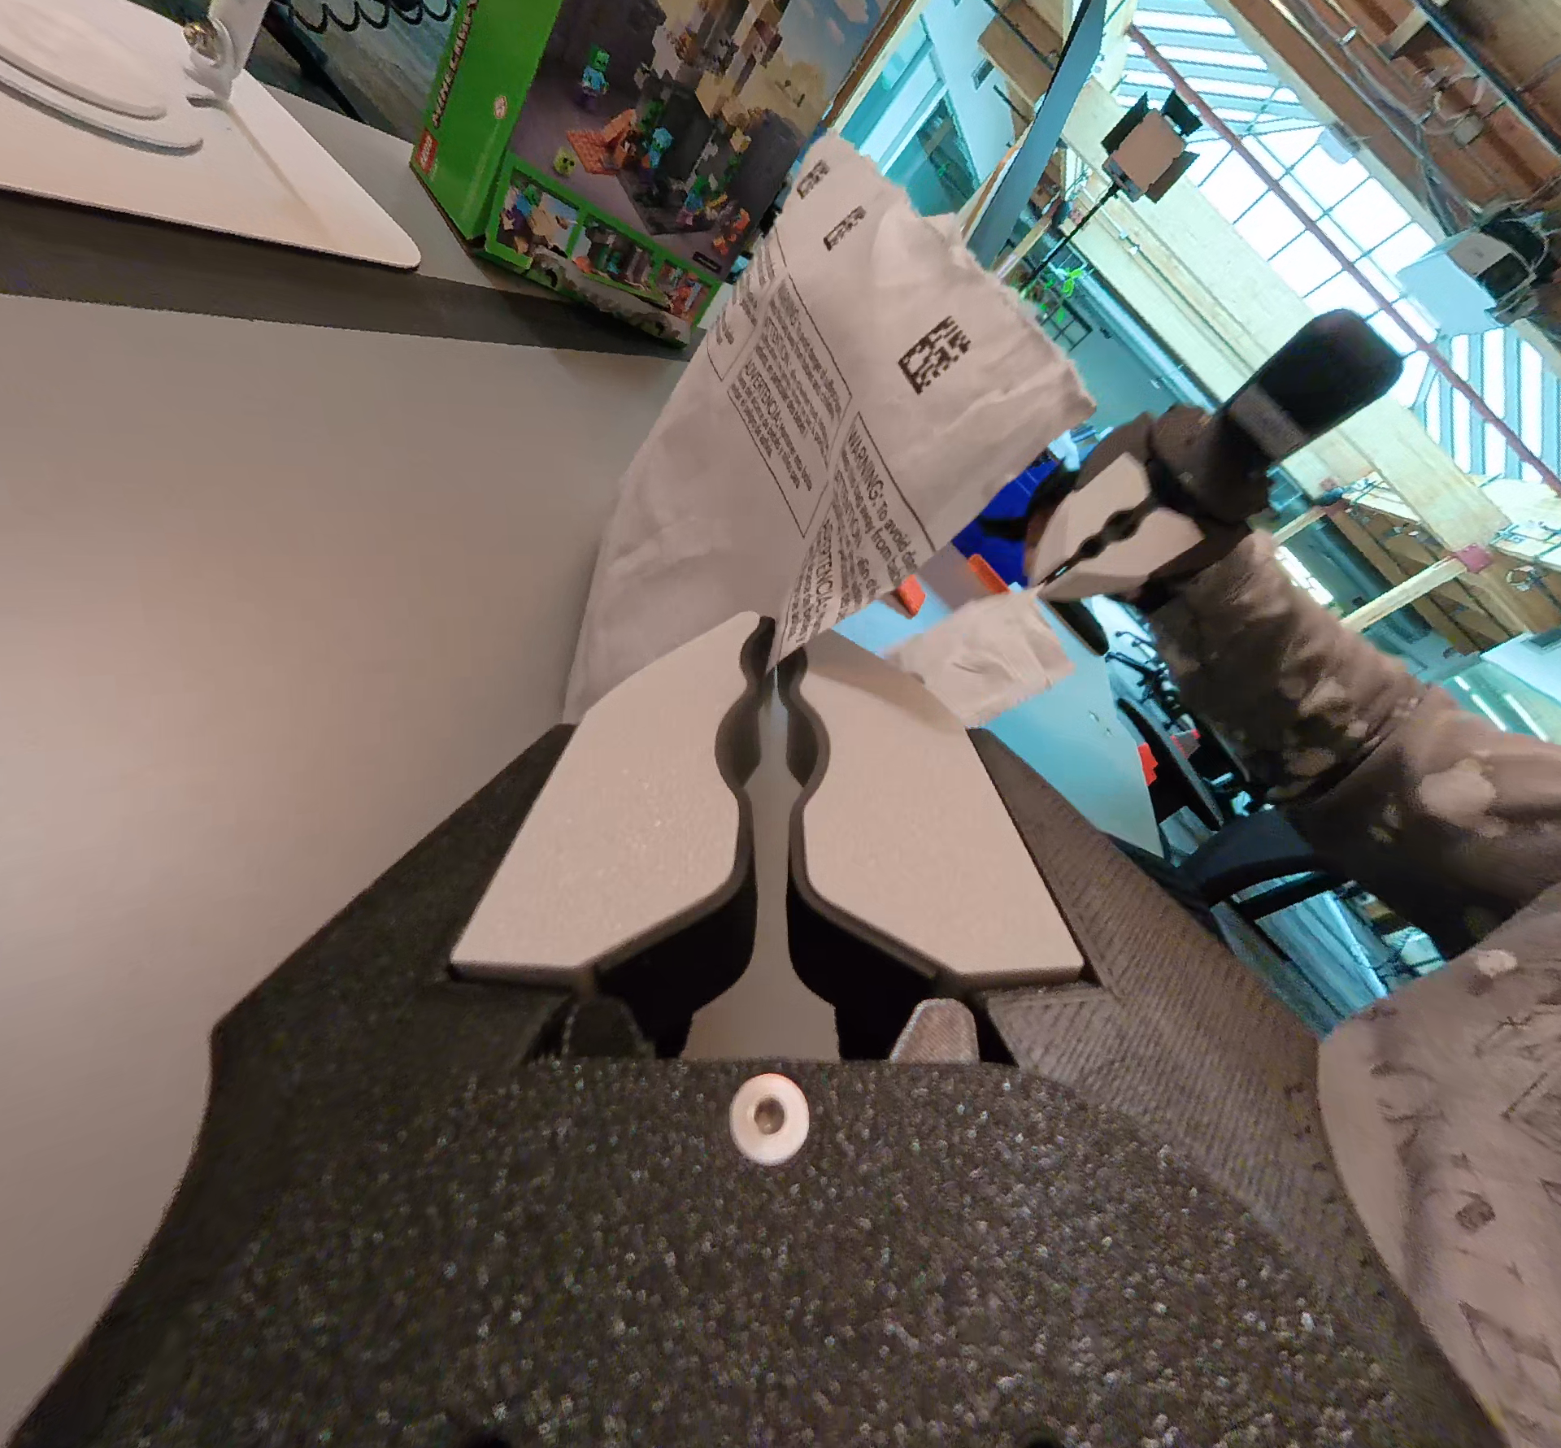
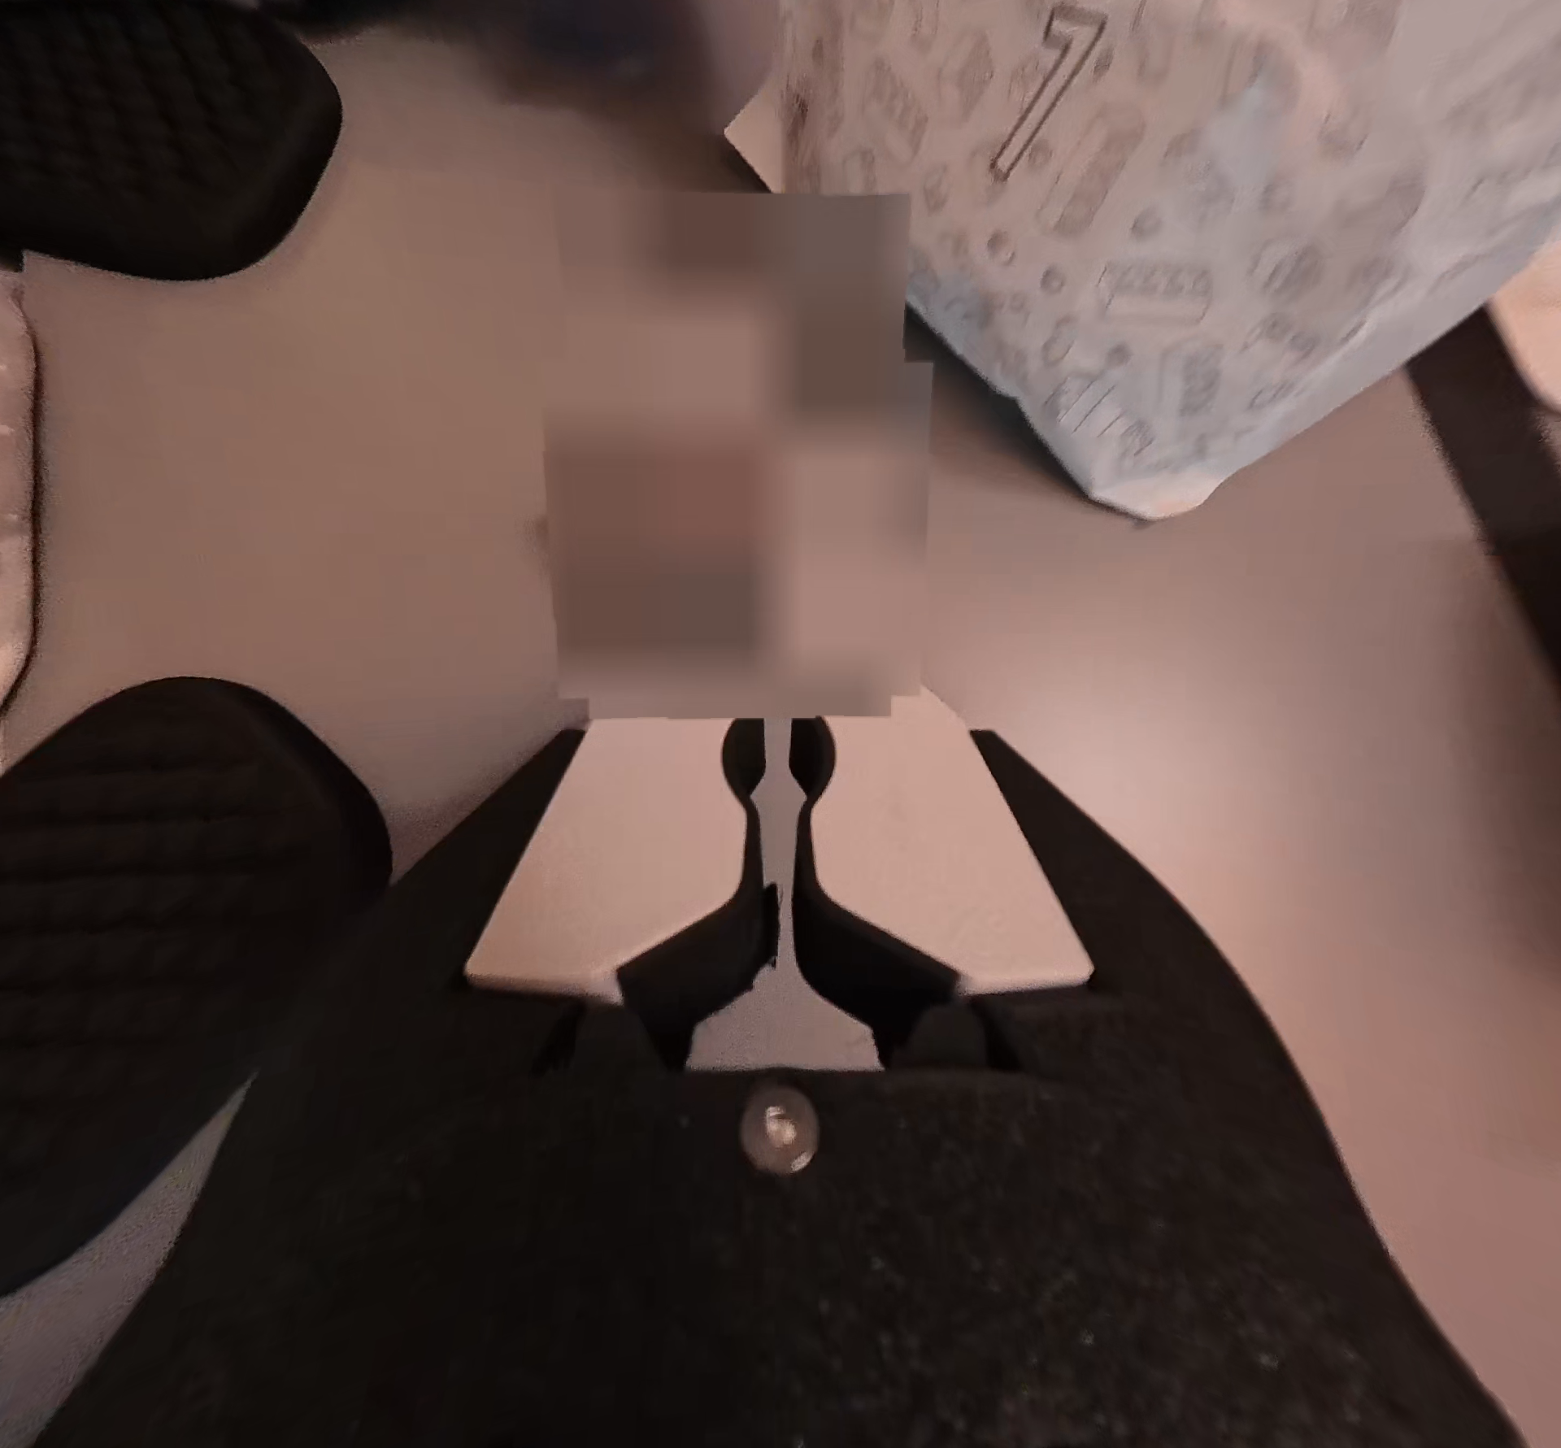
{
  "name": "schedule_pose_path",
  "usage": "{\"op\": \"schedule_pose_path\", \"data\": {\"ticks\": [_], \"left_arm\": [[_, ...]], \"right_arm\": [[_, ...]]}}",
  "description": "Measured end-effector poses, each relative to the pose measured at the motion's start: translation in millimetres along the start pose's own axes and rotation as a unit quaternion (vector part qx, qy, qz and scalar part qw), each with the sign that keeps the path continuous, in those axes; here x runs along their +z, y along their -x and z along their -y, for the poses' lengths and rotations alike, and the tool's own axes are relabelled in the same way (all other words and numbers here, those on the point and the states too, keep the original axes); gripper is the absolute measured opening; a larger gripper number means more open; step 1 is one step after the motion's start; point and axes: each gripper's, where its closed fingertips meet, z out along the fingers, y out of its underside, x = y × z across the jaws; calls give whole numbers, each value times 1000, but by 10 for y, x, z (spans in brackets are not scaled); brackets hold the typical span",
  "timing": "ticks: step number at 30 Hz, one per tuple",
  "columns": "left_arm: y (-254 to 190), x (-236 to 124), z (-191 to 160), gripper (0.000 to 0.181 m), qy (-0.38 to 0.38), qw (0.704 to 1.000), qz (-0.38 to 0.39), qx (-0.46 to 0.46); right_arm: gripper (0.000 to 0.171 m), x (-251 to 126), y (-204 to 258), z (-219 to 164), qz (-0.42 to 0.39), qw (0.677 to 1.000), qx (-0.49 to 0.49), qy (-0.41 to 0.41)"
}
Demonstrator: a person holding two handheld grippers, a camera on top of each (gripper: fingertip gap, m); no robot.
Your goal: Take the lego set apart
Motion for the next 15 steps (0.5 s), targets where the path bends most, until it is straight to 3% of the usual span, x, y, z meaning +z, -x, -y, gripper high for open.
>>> {"op": "schedule_pose_path", "data": {"ticks": [7, 15], "left_arm": [[8, -8, -10, 0, 30, 998, 19, 55], [-39, 8, -45, 0, 47, 995, 24, 85]], "right_arm": [[0, -267, -258, 692, -14, 996, -79, 49], [0, -345, -511, 1633, 1, 995, -80, 66]]}}
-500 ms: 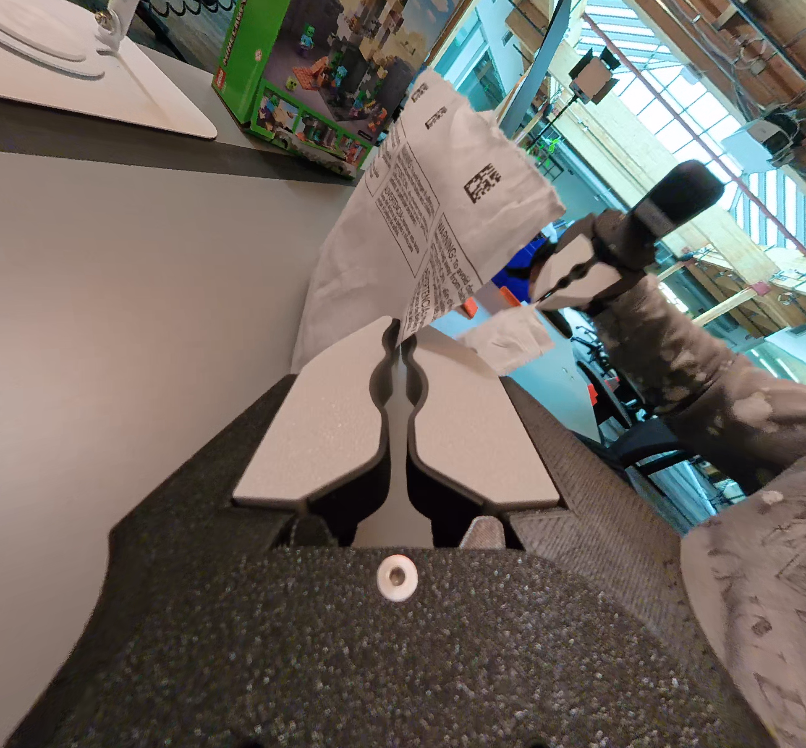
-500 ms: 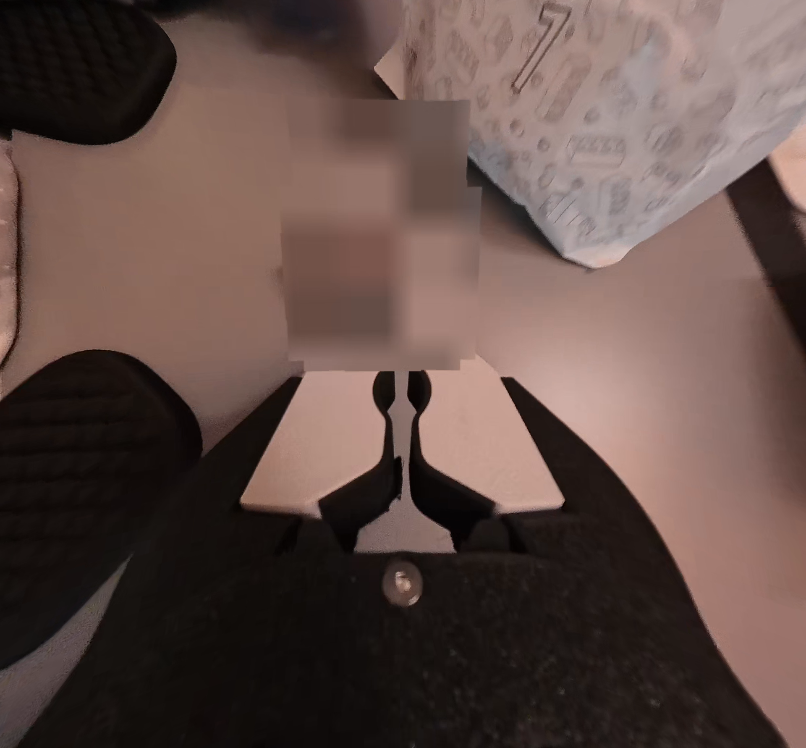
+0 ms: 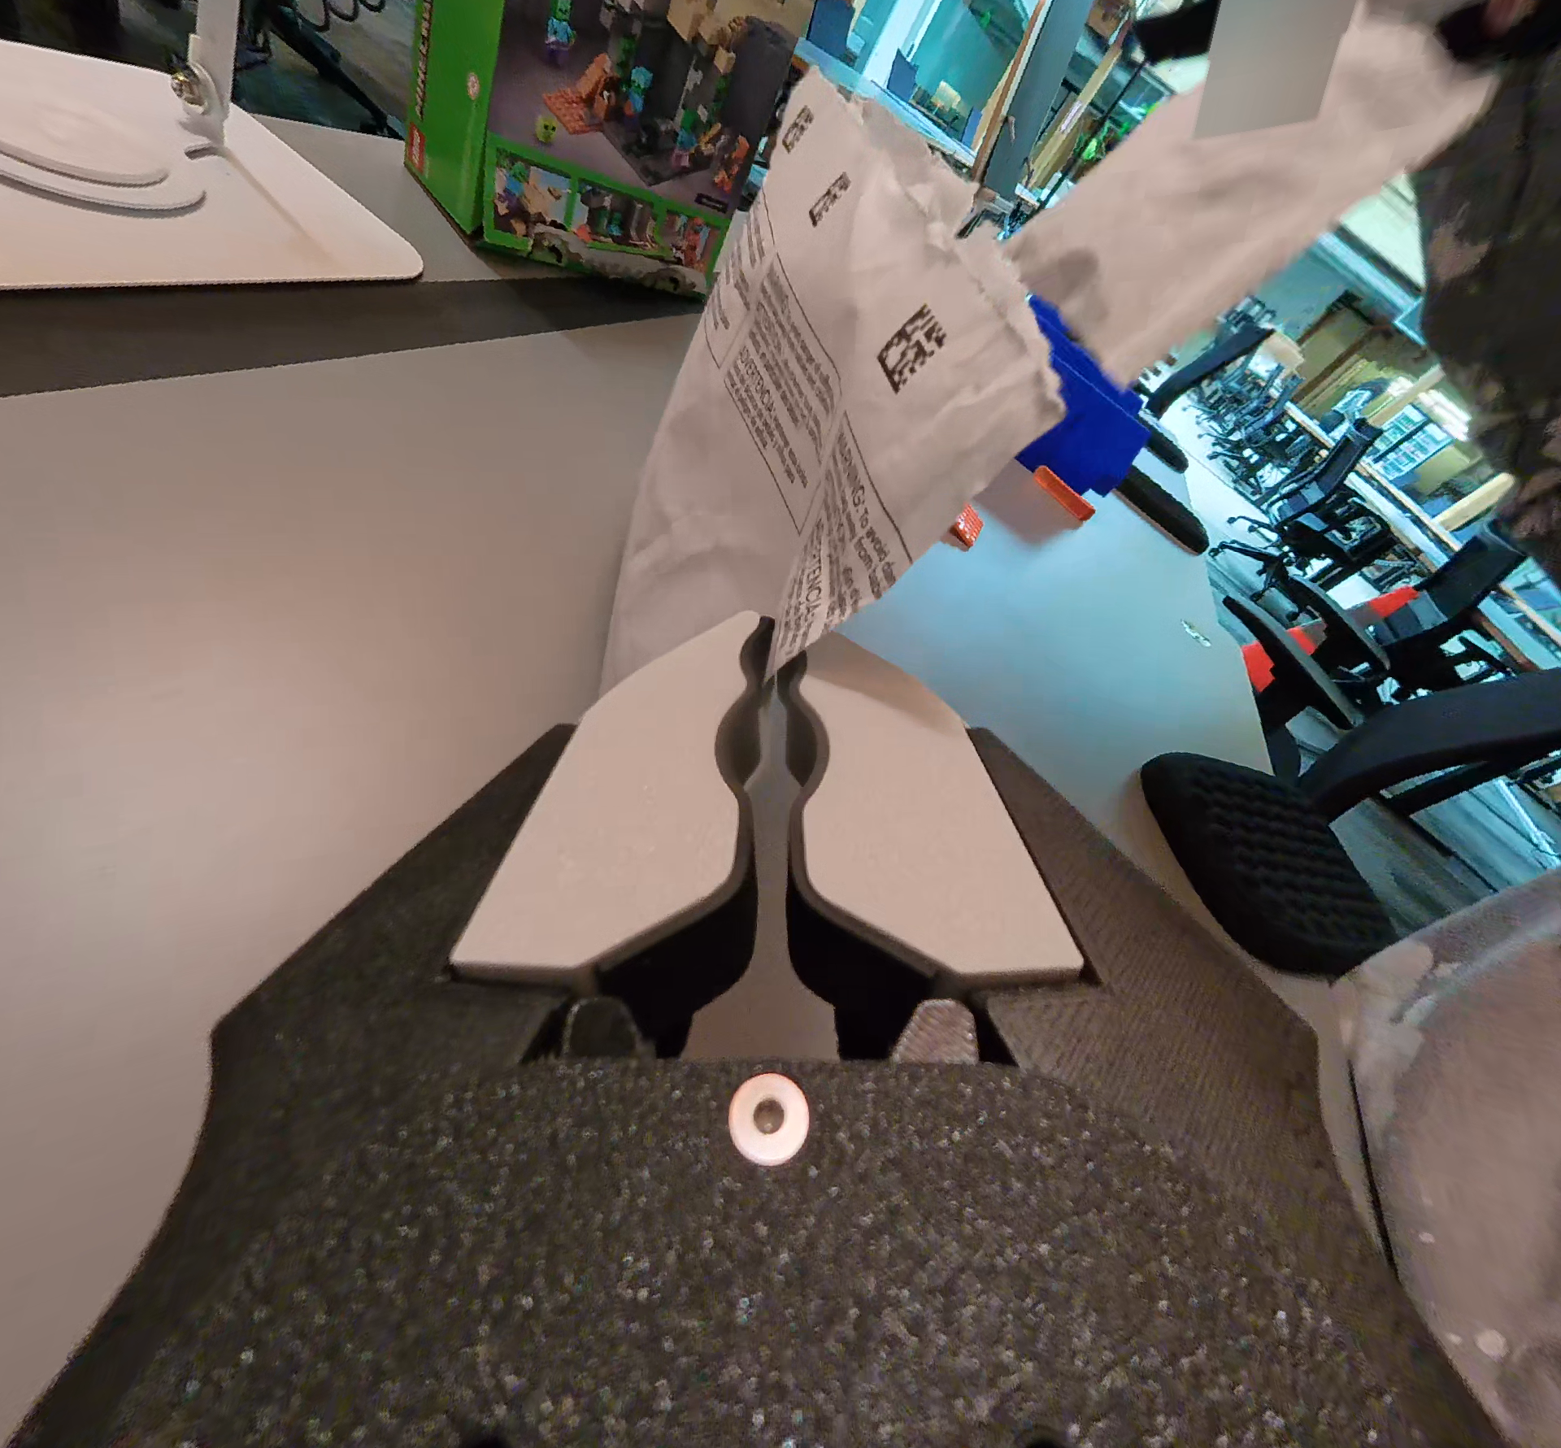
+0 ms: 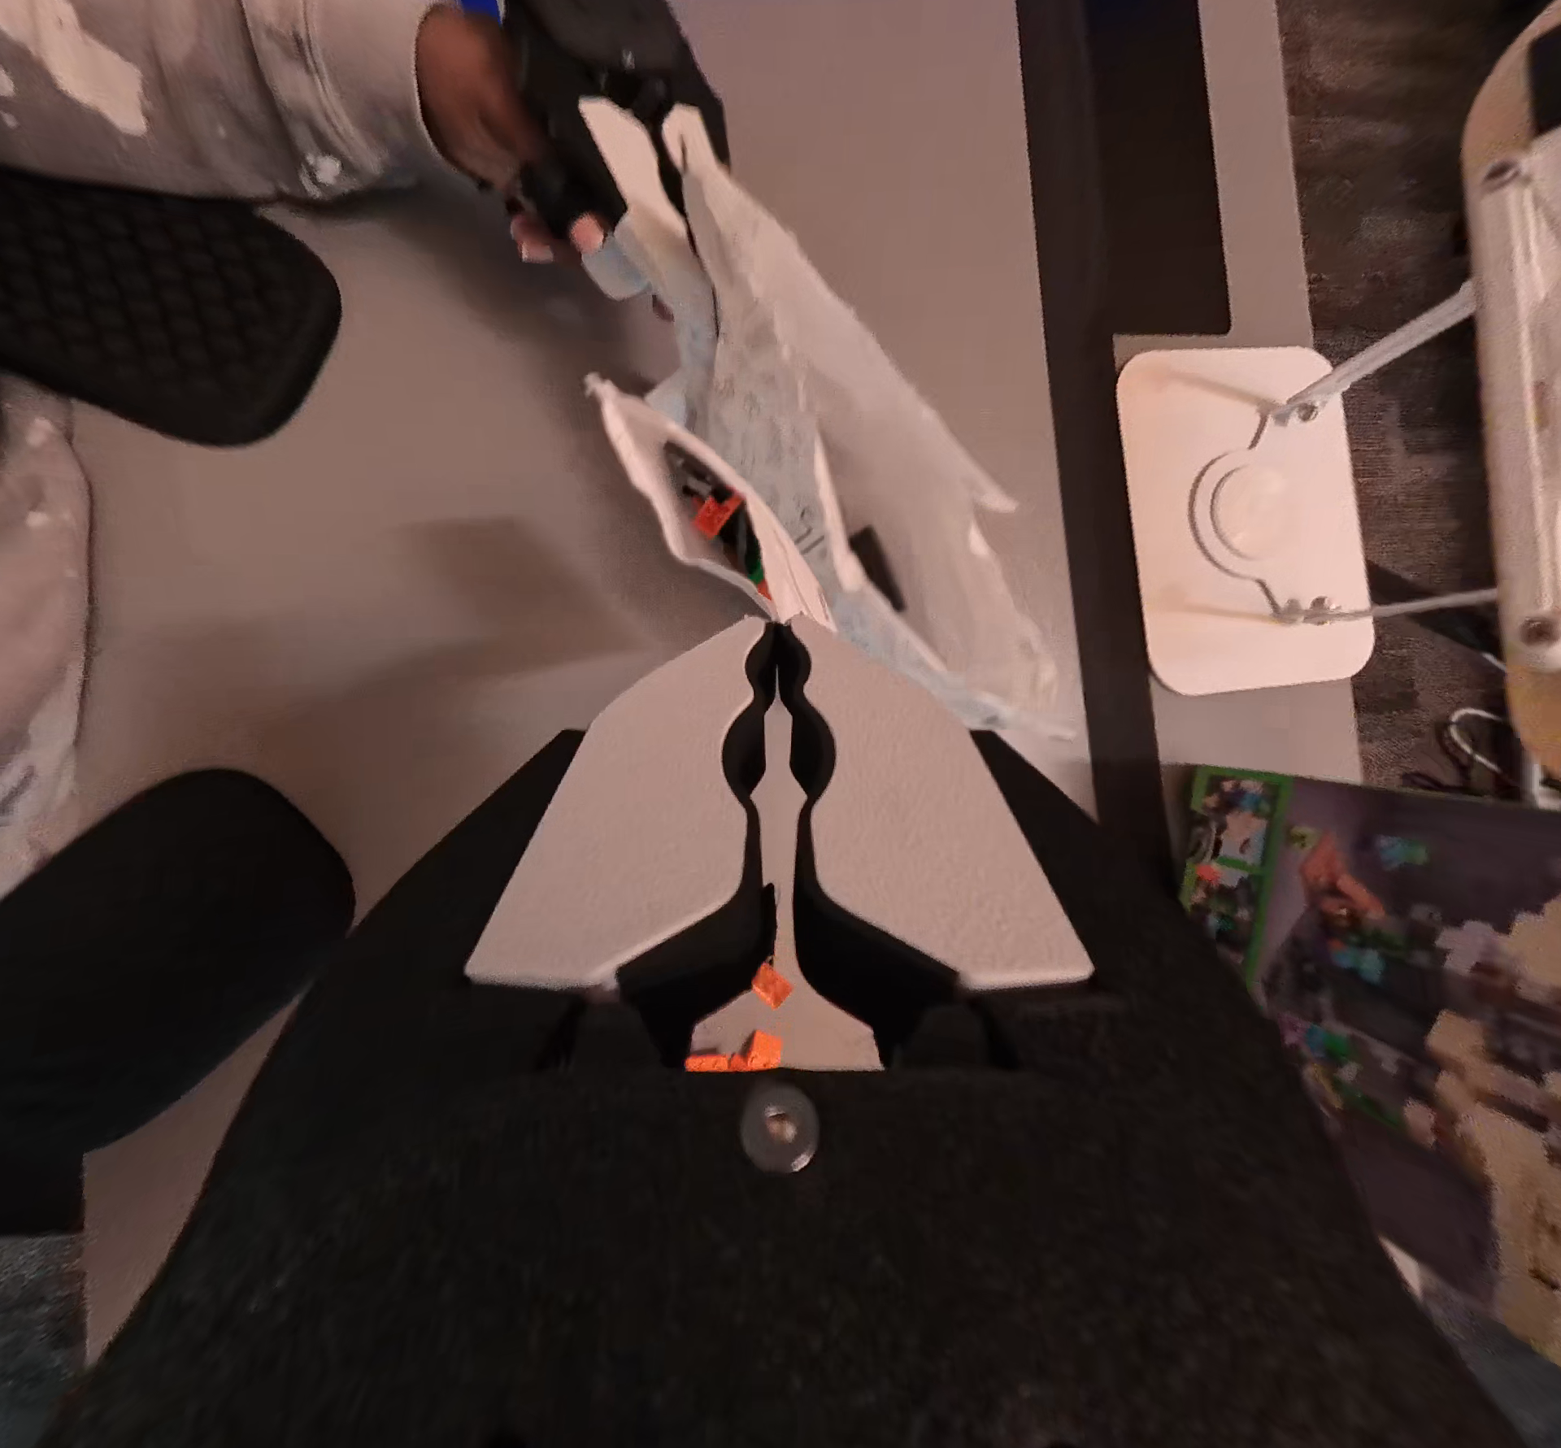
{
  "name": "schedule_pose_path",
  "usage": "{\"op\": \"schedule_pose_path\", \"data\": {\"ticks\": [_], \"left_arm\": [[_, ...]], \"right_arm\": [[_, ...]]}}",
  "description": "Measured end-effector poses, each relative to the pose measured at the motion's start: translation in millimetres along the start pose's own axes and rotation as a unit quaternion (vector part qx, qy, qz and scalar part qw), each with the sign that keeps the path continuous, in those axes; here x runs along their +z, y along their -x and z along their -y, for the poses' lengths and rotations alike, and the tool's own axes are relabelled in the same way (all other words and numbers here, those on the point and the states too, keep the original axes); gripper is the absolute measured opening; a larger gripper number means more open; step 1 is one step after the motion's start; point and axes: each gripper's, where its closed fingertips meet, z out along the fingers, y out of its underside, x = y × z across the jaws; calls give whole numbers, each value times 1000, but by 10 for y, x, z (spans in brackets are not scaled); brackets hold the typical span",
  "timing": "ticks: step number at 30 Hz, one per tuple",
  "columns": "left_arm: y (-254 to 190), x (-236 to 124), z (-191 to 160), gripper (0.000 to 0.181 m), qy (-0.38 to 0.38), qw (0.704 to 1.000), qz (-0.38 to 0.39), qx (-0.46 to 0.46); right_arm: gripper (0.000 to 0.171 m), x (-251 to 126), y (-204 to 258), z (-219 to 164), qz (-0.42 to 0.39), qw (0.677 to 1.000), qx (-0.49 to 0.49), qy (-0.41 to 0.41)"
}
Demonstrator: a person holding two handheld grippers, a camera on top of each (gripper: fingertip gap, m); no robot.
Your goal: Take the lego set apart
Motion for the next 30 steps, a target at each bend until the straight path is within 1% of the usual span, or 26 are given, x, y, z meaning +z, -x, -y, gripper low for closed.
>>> {"op": "schedule_pose_path", "data": {"ticks": [3, 6, 8, 12, 14, 16, 18, 21, 23, 26, 30], "left_arm": [[-14, 7, -7, 0, 2, 1000, 0, 4], [-31, 11, -18, 0, 5, 1000, 1, 10], [-41, 12, -23, 0, 6, 1000, 3, 15], [-43, 11, -26, 0, 6, 1000, 5, 15], [-37, 12, -23, 0, 6, 1000, 6, 14], [-38, 15, -23, 0, 6, 1000, 4, 14], [-30, 18, -26, 0, 8, 1000, 4, 16], [-29, 17, -32, 0, 9, 1000, 1, 21], [-39, 16, -35, 0, 13, 1000, 2, 28], [-81, 26, -51, 0, 20, 999, -3, 47], [-135, 53, -75, 0, 25, 997, -10, 69]], "right_arm": [[0, -9, -174, 270, 1, 1000, 10, -1], [0, 70, -320, 404, 10, 1000, 29, -6], [0, 185, -383, 367, 15, 999, 37, -4], [0, 392, -411, 109, 35, 997, 71, 13], [0, 390, -367, 48, 48, 996, 79, 6], [0, 348, -329, -12, 46, 997, 64, 11], [0, 320, -329, -95, 39, 997, 58, 30], [0, 311, -347, -249, 36, 995, 38, 81], [0, 330, -352, -277, 36, 994, 19, 100], [0, 515, -315, -282, 41, 991, -5, 130], [0, 931, -122, -163, 70, 986, -47, 144]]}}
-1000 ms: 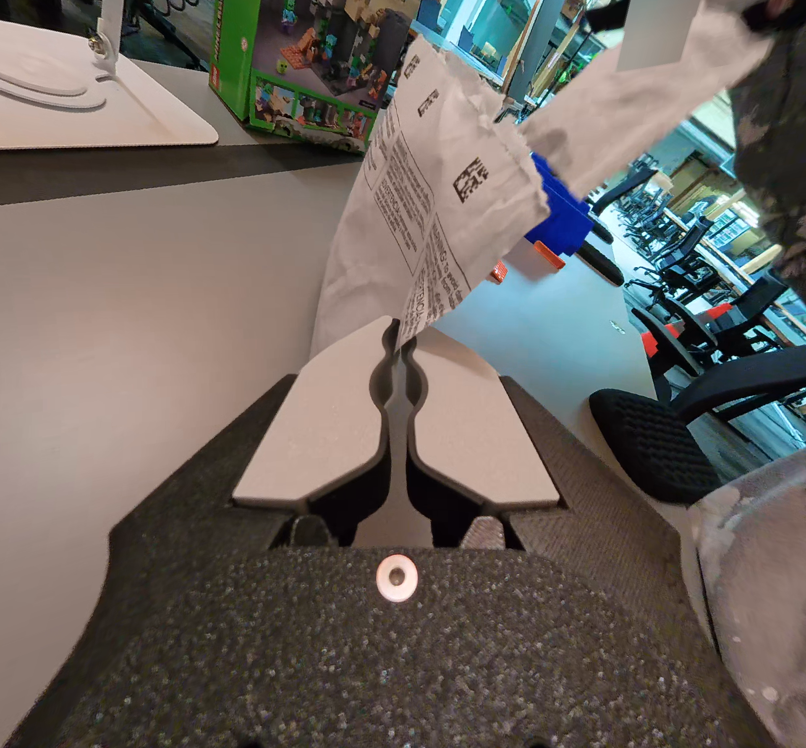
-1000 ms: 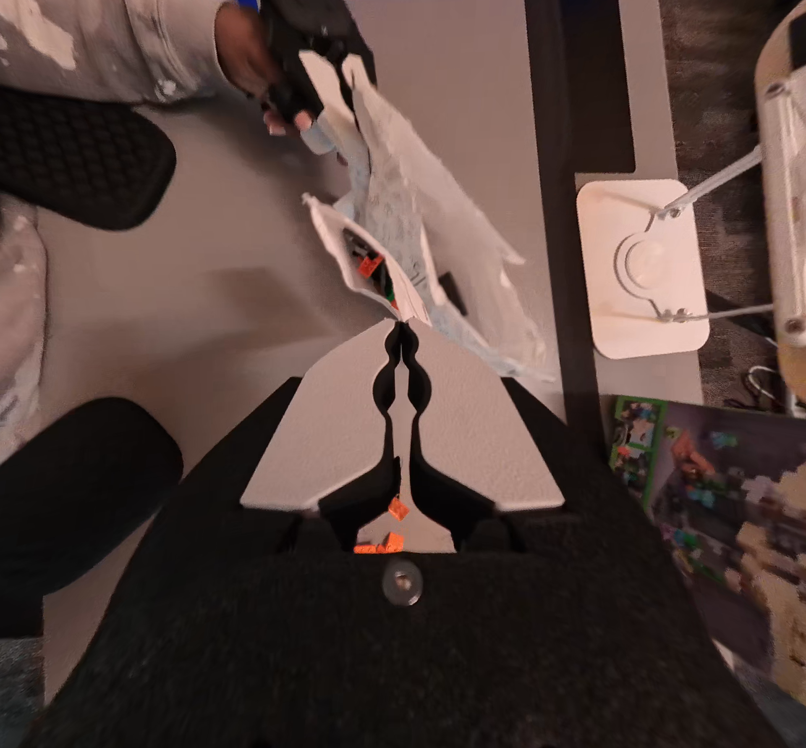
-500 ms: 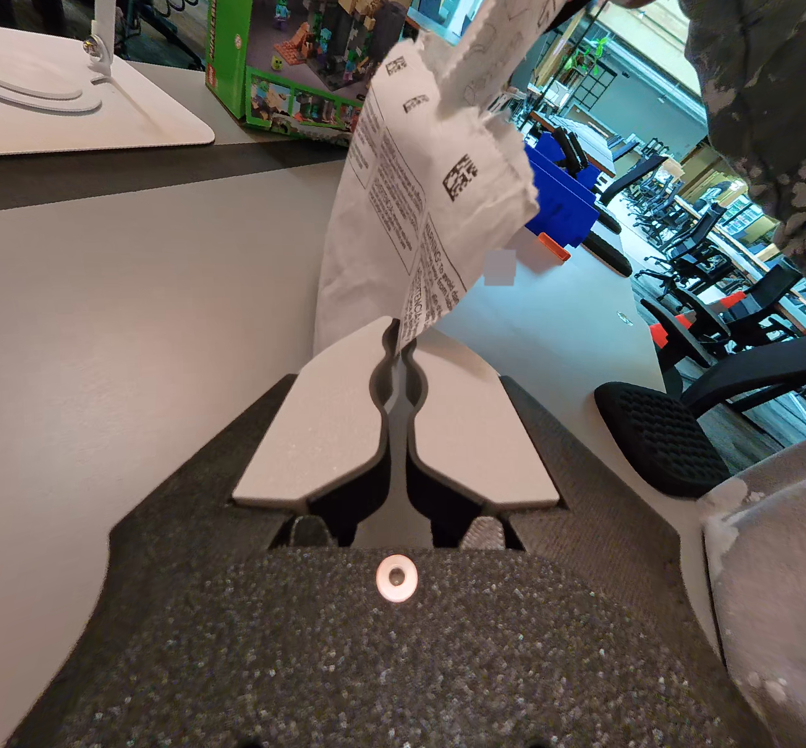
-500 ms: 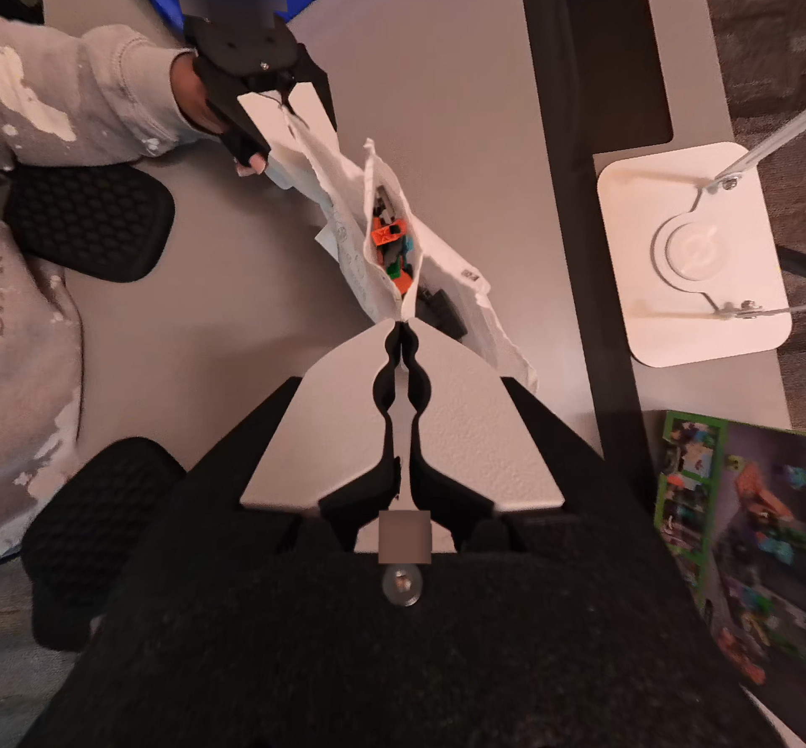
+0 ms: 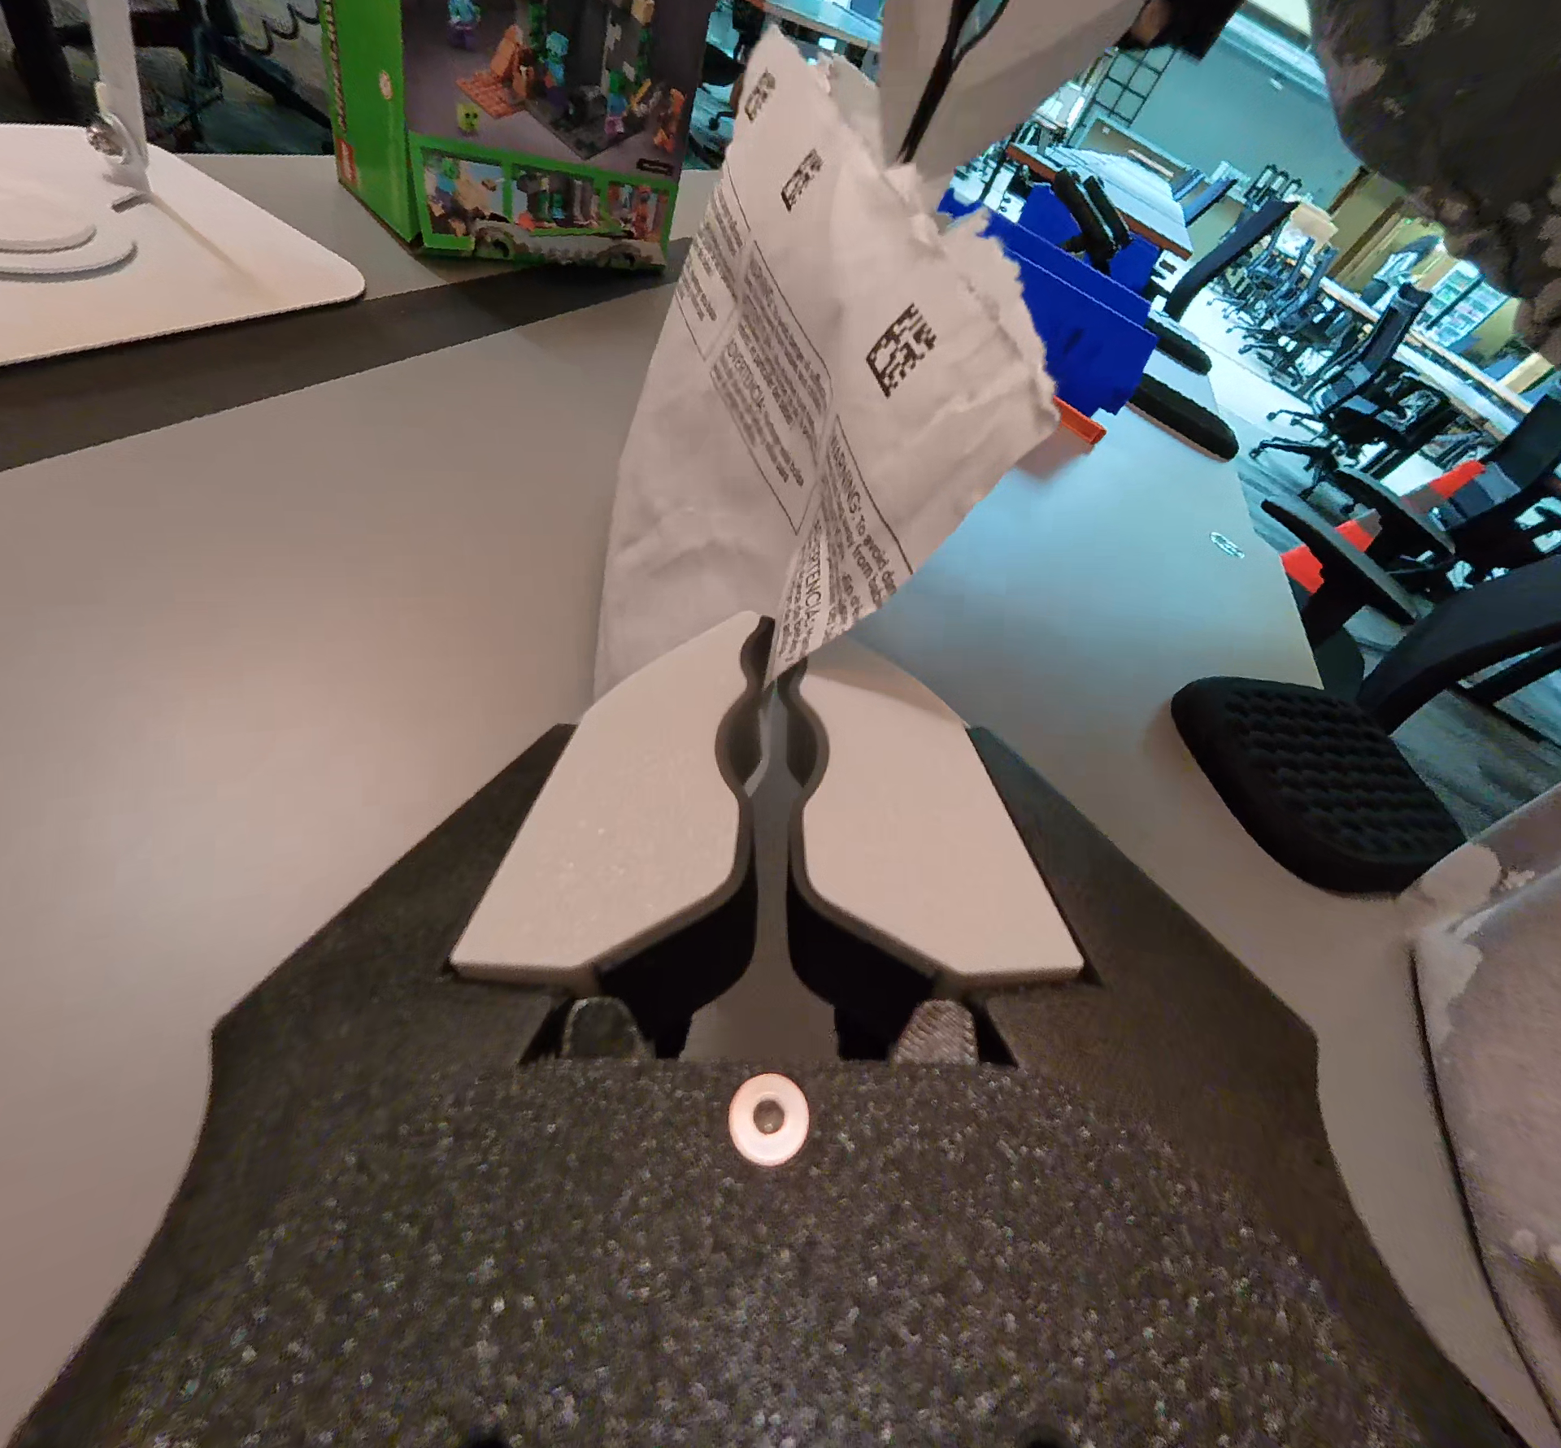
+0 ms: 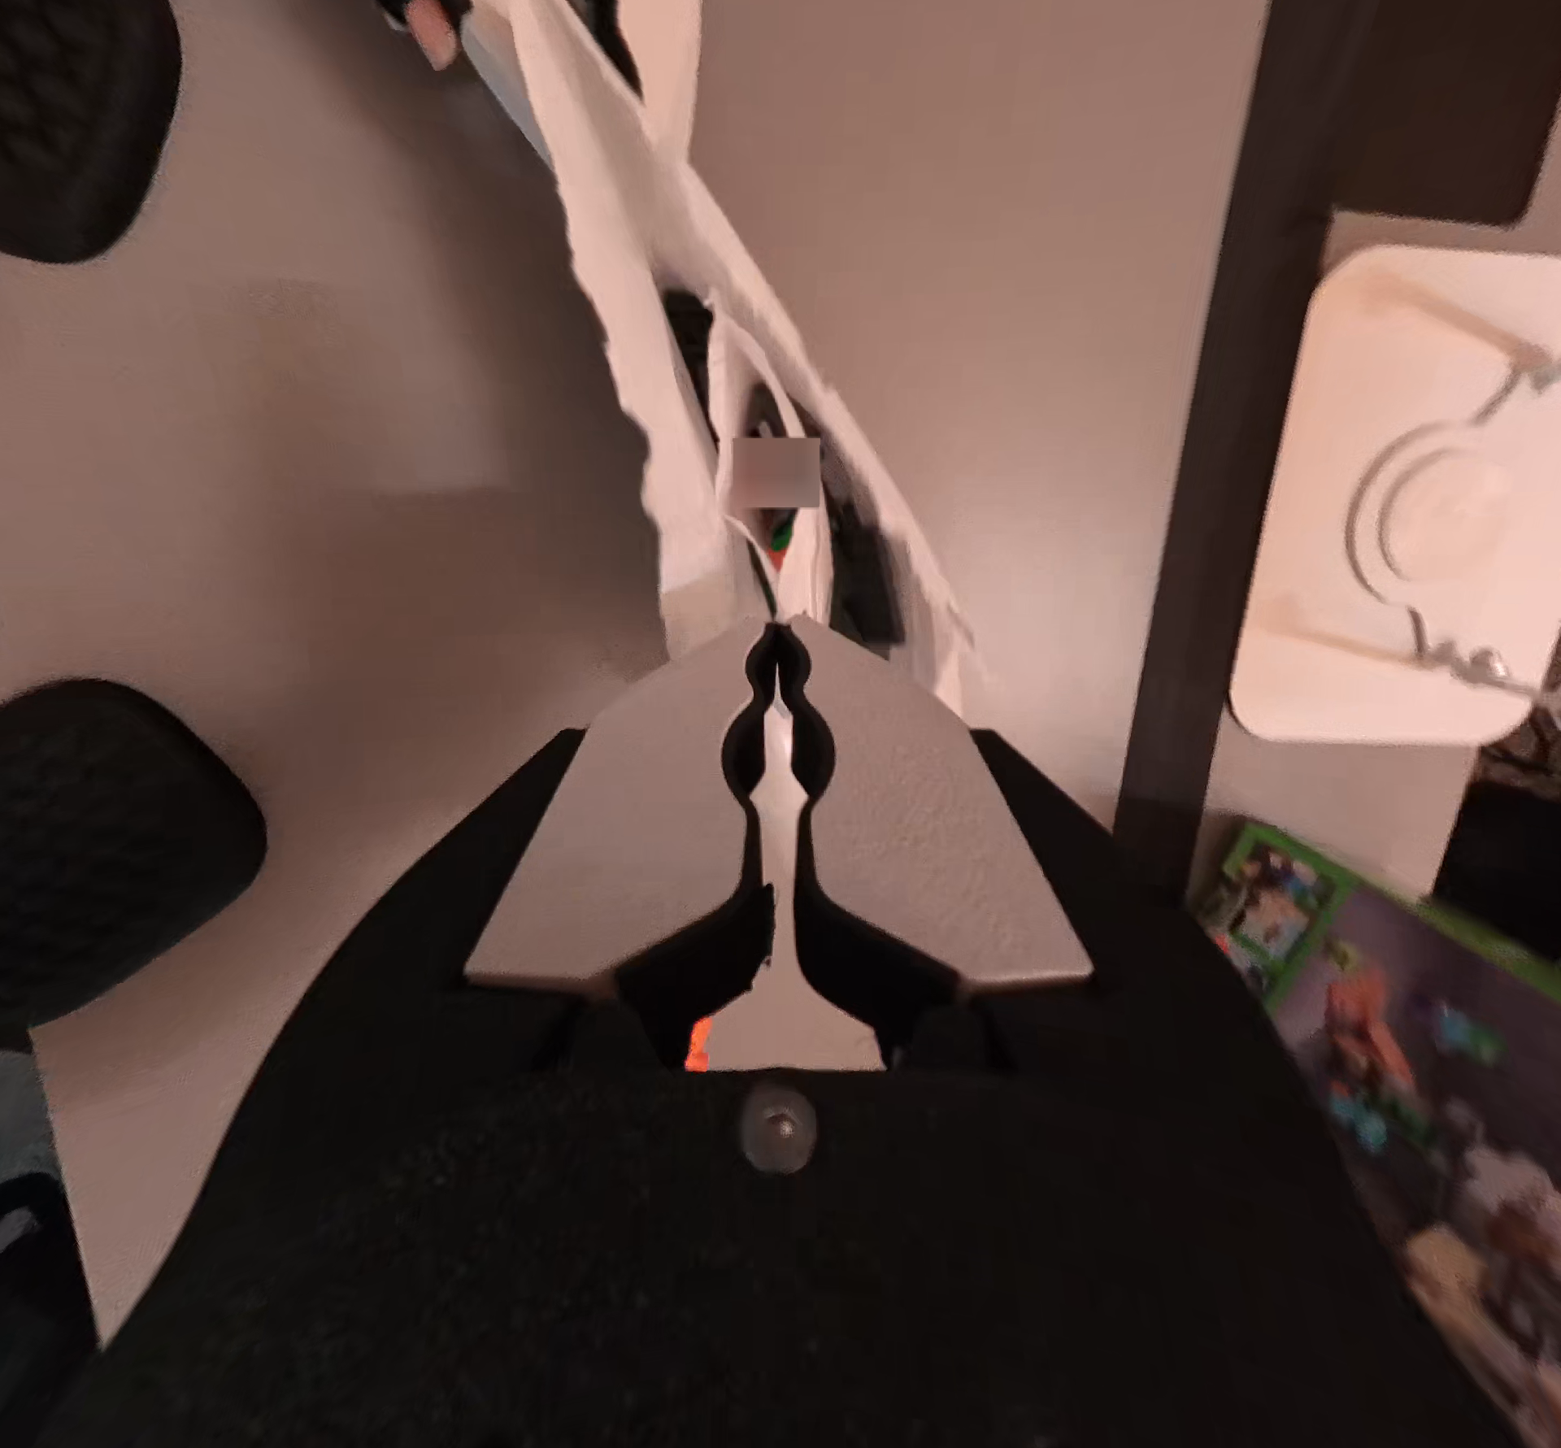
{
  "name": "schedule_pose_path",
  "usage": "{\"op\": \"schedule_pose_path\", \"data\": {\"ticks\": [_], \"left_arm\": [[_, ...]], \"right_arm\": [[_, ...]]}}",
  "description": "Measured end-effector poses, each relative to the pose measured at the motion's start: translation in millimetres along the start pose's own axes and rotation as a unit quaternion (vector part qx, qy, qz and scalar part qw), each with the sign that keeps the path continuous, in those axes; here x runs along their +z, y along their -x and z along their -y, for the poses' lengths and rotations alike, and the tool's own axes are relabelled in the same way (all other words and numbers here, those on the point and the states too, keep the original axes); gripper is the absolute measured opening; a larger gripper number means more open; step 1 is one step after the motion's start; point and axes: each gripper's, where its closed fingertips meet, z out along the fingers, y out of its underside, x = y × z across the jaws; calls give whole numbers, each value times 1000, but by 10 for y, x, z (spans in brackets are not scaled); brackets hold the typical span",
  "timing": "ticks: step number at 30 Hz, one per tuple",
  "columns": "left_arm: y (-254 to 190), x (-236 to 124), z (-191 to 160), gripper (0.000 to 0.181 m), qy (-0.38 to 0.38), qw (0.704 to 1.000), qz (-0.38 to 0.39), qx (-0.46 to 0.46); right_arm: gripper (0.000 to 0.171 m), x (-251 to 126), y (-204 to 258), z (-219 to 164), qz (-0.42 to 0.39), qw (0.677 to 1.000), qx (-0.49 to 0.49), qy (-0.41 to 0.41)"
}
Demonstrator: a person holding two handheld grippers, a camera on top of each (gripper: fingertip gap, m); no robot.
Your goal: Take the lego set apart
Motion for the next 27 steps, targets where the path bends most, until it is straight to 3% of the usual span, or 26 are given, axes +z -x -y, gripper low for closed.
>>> {"op": "schedule_pose_path", "data": {"ticks": [5, 11, 12, 18, 23, 27], "left_arm": [[-19, -6, -10, 0, 4, 1000, 7, 29], [-30, -28, -26, 0, 8, 999, 4, 45], [-34, -30, -27, 0, 8, 999, 5, 49], [-28, -45, -30, 0, 8, 998, 10, 59], [-11, -83, -34, 1, 20, 995, 29, 94], [-7, -113, -30, 2, 27, 990, 45, 128]], "right_arm": [[0, 196, 146, 403, 28, 998, -33, -35], [0, 433, 14, 189, 5, 1000, -19, 1], [0, 391, 22, 221, 3, 1000, -20, -15], [39, -382, 1, 399, -31, 982, -6, -184], [69, -648, -350, -329, -136, 956, 31, -260], [76, -194, -540, -840, -81, 934, 107, -330]]}}
